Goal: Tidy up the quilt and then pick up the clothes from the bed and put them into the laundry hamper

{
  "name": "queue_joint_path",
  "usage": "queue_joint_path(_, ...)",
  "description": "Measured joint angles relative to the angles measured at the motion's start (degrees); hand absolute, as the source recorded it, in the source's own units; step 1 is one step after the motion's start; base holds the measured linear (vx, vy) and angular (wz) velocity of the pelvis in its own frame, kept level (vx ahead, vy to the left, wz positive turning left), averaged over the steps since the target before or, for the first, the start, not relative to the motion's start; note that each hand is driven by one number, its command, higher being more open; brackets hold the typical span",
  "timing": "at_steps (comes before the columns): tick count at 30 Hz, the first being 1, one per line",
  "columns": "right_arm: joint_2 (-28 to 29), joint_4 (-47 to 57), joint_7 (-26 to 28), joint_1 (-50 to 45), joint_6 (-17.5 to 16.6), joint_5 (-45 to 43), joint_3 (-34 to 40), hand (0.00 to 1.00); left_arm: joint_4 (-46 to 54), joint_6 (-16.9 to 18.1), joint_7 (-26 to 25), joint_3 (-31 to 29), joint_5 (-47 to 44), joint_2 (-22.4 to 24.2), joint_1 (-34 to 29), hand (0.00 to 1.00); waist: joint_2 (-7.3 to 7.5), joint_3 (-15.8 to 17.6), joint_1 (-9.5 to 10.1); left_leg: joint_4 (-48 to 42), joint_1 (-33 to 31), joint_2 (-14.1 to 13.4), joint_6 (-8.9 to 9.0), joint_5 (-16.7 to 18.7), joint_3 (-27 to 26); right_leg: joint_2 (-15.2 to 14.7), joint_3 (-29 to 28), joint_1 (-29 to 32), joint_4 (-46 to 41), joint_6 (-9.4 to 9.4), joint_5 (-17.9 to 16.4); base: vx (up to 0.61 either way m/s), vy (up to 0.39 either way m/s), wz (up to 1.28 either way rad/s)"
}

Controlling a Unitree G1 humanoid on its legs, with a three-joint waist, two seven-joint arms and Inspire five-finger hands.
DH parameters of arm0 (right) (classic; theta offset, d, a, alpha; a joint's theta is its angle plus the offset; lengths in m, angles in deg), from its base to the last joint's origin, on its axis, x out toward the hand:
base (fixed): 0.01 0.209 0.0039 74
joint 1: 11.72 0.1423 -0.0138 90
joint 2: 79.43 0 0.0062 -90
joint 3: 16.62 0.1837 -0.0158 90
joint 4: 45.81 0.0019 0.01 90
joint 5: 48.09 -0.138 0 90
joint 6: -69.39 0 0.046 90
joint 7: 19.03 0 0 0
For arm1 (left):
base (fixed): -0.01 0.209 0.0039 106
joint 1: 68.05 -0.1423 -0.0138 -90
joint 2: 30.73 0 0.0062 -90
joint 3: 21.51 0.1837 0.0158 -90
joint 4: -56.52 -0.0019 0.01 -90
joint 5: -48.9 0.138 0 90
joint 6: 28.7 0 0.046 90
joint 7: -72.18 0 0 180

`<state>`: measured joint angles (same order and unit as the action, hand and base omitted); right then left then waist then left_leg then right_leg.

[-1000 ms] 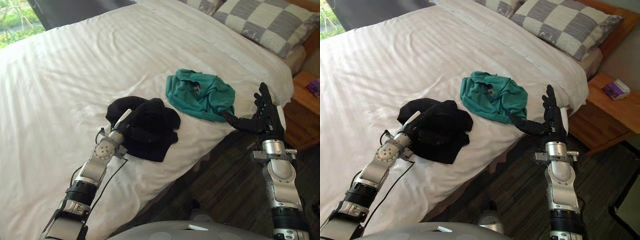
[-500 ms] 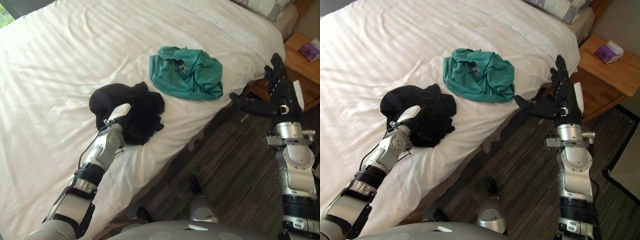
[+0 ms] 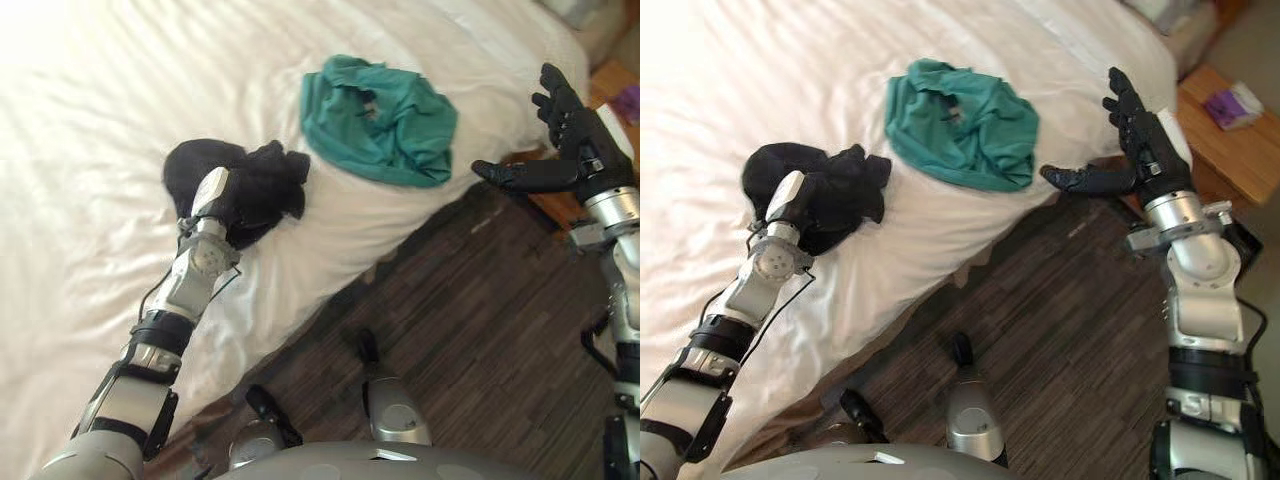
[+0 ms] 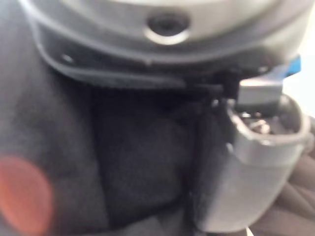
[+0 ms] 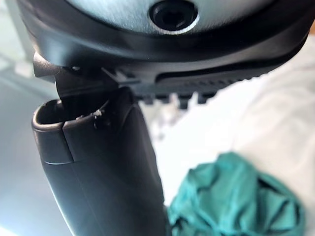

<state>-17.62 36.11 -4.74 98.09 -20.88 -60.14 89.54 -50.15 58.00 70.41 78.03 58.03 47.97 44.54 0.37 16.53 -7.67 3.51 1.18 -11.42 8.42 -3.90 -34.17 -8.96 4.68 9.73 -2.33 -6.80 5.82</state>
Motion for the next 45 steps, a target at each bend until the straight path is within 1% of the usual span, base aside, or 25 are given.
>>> queue_joint_path(2, -4.03, -3.33, -0.03, 3.48, 3.09, -0.19, -0.02, 1.0, 7.0, 1.02, 4.43, -3.71, -6.33, -1.15, -6.48, 0.0, -2.02, 1.45, 2.18, -1.22, -1.7, -1.23, 0.07, 0.06, 2.83, 0.12, 3.82, -0.13, -1.64, 0.06, -0.04, 0.05, -0.024, 0.66)
queue_joint_path(3, -4.97, -4.41, -0.19, 4.37, 3.56, -0.22, -0.02, 1.0, 8.19, 1.04, 5.14, -4.93, -7.63, -1.37, -8.22, 0.0, -2.53, 1.82, 2.84, -1.51, -2.01, -1.29, 0.07, 0.05, 3.24, 0.12, 4.43, -0.18, -1.94, 0.09, -0.05, 0.05, 0.01, 0.54)
queue_joint_path(4, -6.5, -7.12, -0.57, 6.5, 4.4, -0.24, -0.13, 1.0, 9.97, 1.05, 6.4, -7.73, -10.43, -1.84, -11.94, 0.0, -3.57, 2.6, 3.93, -1.87, -2.64, -1.28, 0.07, 0.05, 4.45, 0.05, 5.39, -0.15, -2.7, 0.51, -0.33, 0.05, 0.018, 0.42)
queue_joint_path(5, -7.29, -8.48, -0.9, 7.38, 4.83, -0.31, -0.18, 1.0, 10.53, 1.06, 7.0, -9.31, -11.69, -1.99, -13.6, 0.0, -4.02, 3.03, 4.47, -2.06, -3.01, -1.3, 0.07, 0.05, 5.02, -0.03, 6.04, -0.16, -2.91, 0.71, -0.45, 0.05, 0.02, 0.47)
queue_joint_path(7, -10.23, -15.64, -1.69, 11.41, 6.44, -0.6, -1.12, 1.0, 11.26, 2.12, 8.62, -16.46, -17.66, -2.86, -19.36, 0.0, -5.16, 4.91, 6.41, -2.47, -4.88, -1.18, 0.05, 0.04, 7.48, -0.09, 7.99, 0.3, -3.75, 1.82, -1.18, 0.02, 0.004, 0.49)
queue_joint_path(8, -10.66, -17.47, -1.85, 12.44, 6.99, -0.59, -1.3, 1.0, 11.37, 2.23, 8.79, -18.35, -18.92, -2.98, -20.57, 0.0, -5.36, 5.43, 6.72, -2.46, -5.3, -1.16, -0.03, -0.02, 8.13, -0.13, 8.27, 0.33, -3.76, 1.91, -1.24, 0.01, 0.011, 0.48)
queue_joint_path(9, -11.78, -21.44, -2.14, 14.13, 8.16, -0.58, -1.69, 1.0, 11.7, 3.19, 9.46, -21.89, -22.36, -3.04, -22.51, 0.0, -5.63, 6.27, 7.84, -2.48, -6.34, -1.04, -0.33, -0.23, 9.13, -0.26, 8.81, 0.88, -3.94, 2.14, -1.39, 0.01, 0.014, 0.44)
queue_joint_path(11, -14.07, -27.98, -2.07, 16.58, 10.13, -0.6, -2.08, 1.0, 12.2, 4.42, 9.45, -25.55, -27.22, -3.03, -24.8, 0.0, -6.22, 7.12, 9.12, -2.56, -8.92, -0.32, -0.99, -0.7, 11.47, -0.92, 10.22, 2.31, -4.28, 3.27, -2.14, 0.01, 0.015, 0.47)
queue_joint_path(14, -16.32, -34.82, -1.88, 19.8, 12.18, -0.66, -2.06, 1.0, 12.22, 5.48, 8.39, -29.34, -33.04, -2.87, -27.29, 0.0, -7.31, 8.86, 9.95, -2.52, -11.12, 0.49, -1.71, -1.21, 13.14, -1.58, 11.01, 3.67, -4.27, 3.34, -2.18, 0.01, 0.023, 0.26)
queue_joint_path(16, -17.83, -36.93, -1.11, 21.16, 12.25, -0.73, -1.68, 1.0, 10.85, 5.79, 5.64, -31.89, -36.79, -2.68, -27.63, 0.0, -7.75, 9.73, 10.49, -2.51, -12.17, 1.09, -1.82, -1.28, 13.95, -2.04, 11.27, 4.4, -4.06, 3.33, -2.17, 0.0, 0.023, 0.1)
queue_joint_path(17, -18.86, -38.01, 0.01, 22.07, 12.5, -0.72, -1.68, 0.0, 8.98, 5.93, 3.99, -33.82, -38.54, -2.68, -26.78, 0.0, -7.75, 9.79, 10.53, -2.4, -12.99, 1.44, -2.07, -1.46, 14.38, -2.29, 11.9, 4.76, -3.6, 3.33, -2.17, -0.01, 0.023, 0.17)
queue_joint_path(19, -19.79, -39.8, 3.41, 22.62, 12.61, 0.07, -1.36, 0.0, 3.08, 6.41, 0.92, -37.42, -43.0, -2.68, -24.09, 0.0, -7.71, 9.87, 10.43, -2.26, -13.77, 1.96, -2.38, -1.68, 14.82, -2.7, 12.38, 5.29, -3.25, 3.33, -2.17, -0.01, 0.021, 0.12)
queue_joint_path(22, -20.27, -40.82, 5.08, 22.44, 11.6, 0.65, 0.55, 0.0, -5.55, 6.64, -1.3, -42.39, -47.9, -2.7, -21.28, 0.0, -7.68, 9.91, 10.48, -2.25, -14.08, 2.38, -2.45, -1.73, 14.86, -2.96, 12.49, 5.2, -2.21, 3.33, -2.17, 0.0, 0.006, 0.02)
queue_joint_path(25, -20.11, -41.85, 5.07, 20.83, 9.07, 0.3, 2.59, 0.0, -11.79, 6.63, -1.13, -46.53, -50.74, -2.72, -21.18, 0.0, -7.65, 9.91, 10.45, -2.24, -13.9, 2.26, -2.54, -1.8, 15.0, -2.83, 12.9, 4.96, -2.03, 3.33, -2.17, 0.0, -0.005, -0.01)
queue_joint_path(27, -19.04, -42.39, 4.86, 19.52, 7.58, -0.11, 3.23, 0.0, -13.23, 6.62, -0.01, -47.18, -51.83, -2.72, -21.52, 0.0, -7.48, 10.0, 10.41, -2.17, -13.09, 2.18, -2.55, -1.81, 15.12, -2.76, 13.42, 4.02, -1.86, 3.33, -2.17, 0.0, 0.0, 0.0)
queue_joint_path(29, -15.22, -42.31, 3.57, 16.61, 5.68, -2.24, 3.56, 0.0, -13.18, 6.63, 2.95, -47.36, -51.79, -2.7, -22.34, 0.0, -6.59, 10.14, 10.42, -1.75, -10.6, 2.03, -2.55, -1.81, 15.47, -2.45, 13.88, 1.31, -1.28, 3.33, -2.17, 0.0, 0.0, 0.0)
queue_joint_path(32, -9.42, -39.62, 1.25, 11.63, 3.36, -7.26, 4.13, 0.0, -12.67, 6.76, 4.61, -47.35, -51.75, -2.47, -23.33, 0.0, -5.36, 9.79, 10.5, -1.07, -8.63, 1.93, -2.55, -1.82, 15.4, -2.18, 13.81, -0.52, -0.79, 3.23, -2.25, 0.0, 0.002, -0.04)
queue_joint_path(34, -1.64, -35.6, -1.52, 7.0, 0.77, -12.28, 6.29, 0.0, -12.57, 7.19, 4.85, -47.22, -51.27, -0.36, -23.92, 0.0, -4.24, 9.19, 10.51, -0.82, -7.51, 1.94, -2.55, -1.82, 15.08, -2.17, 13.6, -1.44, -0.57, 2.98, -2.42, -0.01, 0.006, -0.07)
queue_joint_path(35, 0.46, -34.28, -2.32, 5.81, -0.03, -13.97, 6.66, 0.0, -12.54, 7.61, 4.7, -46.95, -50.91, 0.58, -24.21, 0.0, -4.08, 9.09, 10.49, -0.63, -6.92, 1.95, -2.54, -1.83, 14.95, -2.15, 13.54, -1.93, -0.48, 2.9, -2.47, 0.0, -0.001, -0.14)
queue_joint_path(36, 5.12, -31.44, -3.23, 3.15, -1.44, -16.38, 7.73, 0.0, -12.44, 8.55, 4.11, -46.27, -49.39, 3.04, -25.14, 0.0, -3.77, 8.69, 10.46, 0.07, -5.32, 1.95, -2.57, -1.87, 14.63, -2.03, 13.27, -3.05, -0.41, 2.63, -2.67, 0.01, -0.005, -0.16)
queue_joint_path(37, 10.23, -28.38, -4.26, -0.05, -2.73, -17.73, 8.12, 0.0, -12.29, 9.34, 2.91, -45.36, -47.81, 5.67, -26.57, 0.0, -3.23, 7.33, 10.47, 0.73, -4.01, 1.97, -2.56, -1.86, 14.14, -1.99, 13.06, -3.99, -0.28, 1.96, -3.15, 0.02, -0.01, -0.15)
queue_joint_path(40, 21.01, -21.88, -5.18, -9.75, -4.44, -17.74, 7.65, 0.0, -11.96, 12.67, -0.89, -43.43, -41.67, 11.48, -29.26, 0.0, -2.33, 2.56, 10.32, 1.21, -1.55, 1.84, -2.35, -1.7, 14.06, -1.62, 13.44, -7.17, 1.28, 1.57, -3.43, 0.06, -0.025, 0.0)
queue_joint_path(41, 22.57, -21.17, -5.18, -11.64, -4.64, -17.78, 7.37, 0.0, -11.97, 13.08, -1.56, -42.99, -40.72, 12.18, -29.71, 0.0, -2.26, 1.69, 10.32, 1.22, -0.9, 1.84, -2.14, -1.55, 14.07, -1.59, 13.71, -8.08, 1.63, 1.56, -3.44, 0.05, -0.011, 0.05)
queue_joint_path(43, 28.56, -19.67, -5.14, -17.96, -5.7, -17.83, 5.71, 0.0, -11.96, 14.1, -3.17, -41.44, -37.5, 14.71, -32.4, 0.0, -1.95, -2.4, 10.22, 1.25, 0.69, 1.94, -1.54, -0.88, 13.94, -1.73, 13.79, -9.71, 1.76, 1.08, -3.8, 0.03, 0.005, -0.03)
queue_joint_path(45, 32.32, -19.48, -4.96, -21.58, -6.3, -17.66, 4.14, 0.0, -11.97, 14.83, -3.94, -40.55, -37.47, 16.95, -33.93, 0.0, -1.76, -4.1, 10.14, 1.31, 2.29, 2.01, -1.22, -0.6, 13.73, -1.84, 13.78, -11.25, 1.95, 0.93, -3.99, 0.01, 0.01, -0.06)
